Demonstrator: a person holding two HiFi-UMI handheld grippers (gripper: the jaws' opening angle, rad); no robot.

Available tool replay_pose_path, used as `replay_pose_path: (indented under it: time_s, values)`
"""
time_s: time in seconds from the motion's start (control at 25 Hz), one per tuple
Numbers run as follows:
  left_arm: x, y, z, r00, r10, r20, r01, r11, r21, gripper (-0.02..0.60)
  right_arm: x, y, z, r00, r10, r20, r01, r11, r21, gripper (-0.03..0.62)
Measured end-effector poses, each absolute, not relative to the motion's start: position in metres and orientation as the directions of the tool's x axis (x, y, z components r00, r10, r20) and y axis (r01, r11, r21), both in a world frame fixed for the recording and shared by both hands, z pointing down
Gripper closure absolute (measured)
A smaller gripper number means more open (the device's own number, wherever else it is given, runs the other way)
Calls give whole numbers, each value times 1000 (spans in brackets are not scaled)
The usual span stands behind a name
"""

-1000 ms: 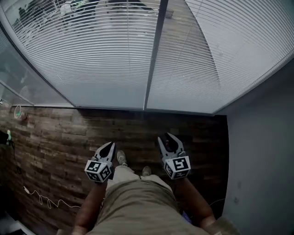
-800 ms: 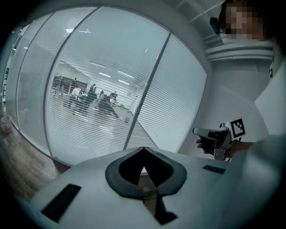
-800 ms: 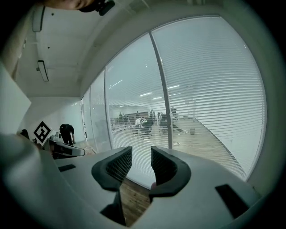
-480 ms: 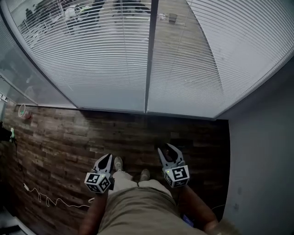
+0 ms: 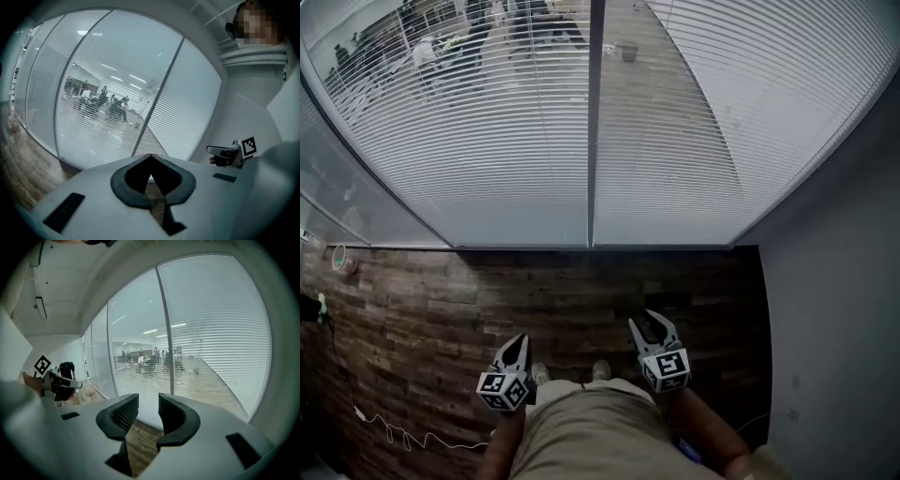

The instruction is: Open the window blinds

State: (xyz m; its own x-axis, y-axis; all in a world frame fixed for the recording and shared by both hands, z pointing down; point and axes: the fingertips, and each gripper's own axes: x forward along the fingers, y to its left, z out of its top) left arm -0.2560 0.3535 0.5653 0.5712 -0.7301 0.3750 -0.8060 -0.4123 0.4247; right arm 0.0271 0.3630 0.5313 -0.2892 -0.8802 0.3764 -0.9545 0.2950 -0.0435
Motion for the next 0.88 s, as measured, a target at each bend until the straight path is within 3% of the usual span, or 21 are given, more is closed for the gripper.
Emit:
replay_pose_path:
  time_s: [0.48, 0.52, 0.6, 0.88]
  values:
    - [-318, 313, 578, 614, -688, 387, -781, -459, 423, 569, -47, 336, 549, -280, -887, 368, -960, 255, -116, 473]
    - [-320, 310, 577, 620, -683, 387, -777, -465, 424, 569, -50, 335, 550, -266, -882, 388, -964, 242, -112, 483]
    - [-325, 306, 579, 633, -672, 385, -767, -477, 429, 569, -57, 336, 556, -235, -871, 431, -972, 217, -92, 571]
    - [-333, 300, 591, 674, -637, 374, -734, -521, 436, 569, -84, 334, 560, -239, -876, 418, -971, 220, -93, 574]
